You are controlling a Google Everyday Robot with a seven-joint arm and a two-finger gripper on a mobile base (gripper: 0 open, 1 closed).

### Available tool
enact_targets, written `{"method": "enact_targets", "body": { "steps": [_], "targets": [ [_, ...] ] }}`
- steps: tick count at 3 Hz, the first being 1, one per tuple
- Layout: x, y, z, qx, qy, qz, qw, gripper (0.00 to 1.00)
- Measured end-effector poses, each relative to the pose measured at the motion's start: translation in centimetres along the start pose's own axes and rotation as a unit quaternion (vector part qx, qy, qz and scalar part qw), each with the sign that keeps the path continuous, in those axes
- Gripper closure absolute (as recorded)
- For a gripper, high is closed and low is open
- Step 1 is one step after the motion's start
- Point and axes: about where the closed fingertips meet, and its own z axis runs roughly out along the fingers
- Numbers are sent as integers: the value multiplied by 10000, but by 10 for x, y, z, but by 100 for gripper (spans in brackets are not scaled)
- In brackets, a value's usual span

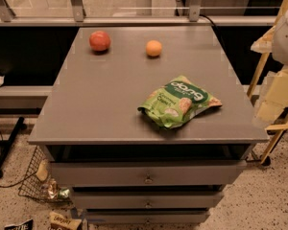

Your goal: Move green rice chip bag near orange

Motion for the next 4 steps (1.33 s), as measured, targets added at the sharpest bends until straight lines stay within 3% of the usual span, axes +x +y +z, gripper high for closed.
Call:
{"method": "enact_targets", "body": {
  "steps": [1,2,3,4],
  "targets": [
    [0,0,0,1,-1,-1,10000,0],
    [-12,-11,13,20,-306,-404,9987,0],
    [-39,-22,43,67,-813,-1195,9895,0],
    [-64,-22,76,-18,-1366,-1834,9735,0]
  ]
}}
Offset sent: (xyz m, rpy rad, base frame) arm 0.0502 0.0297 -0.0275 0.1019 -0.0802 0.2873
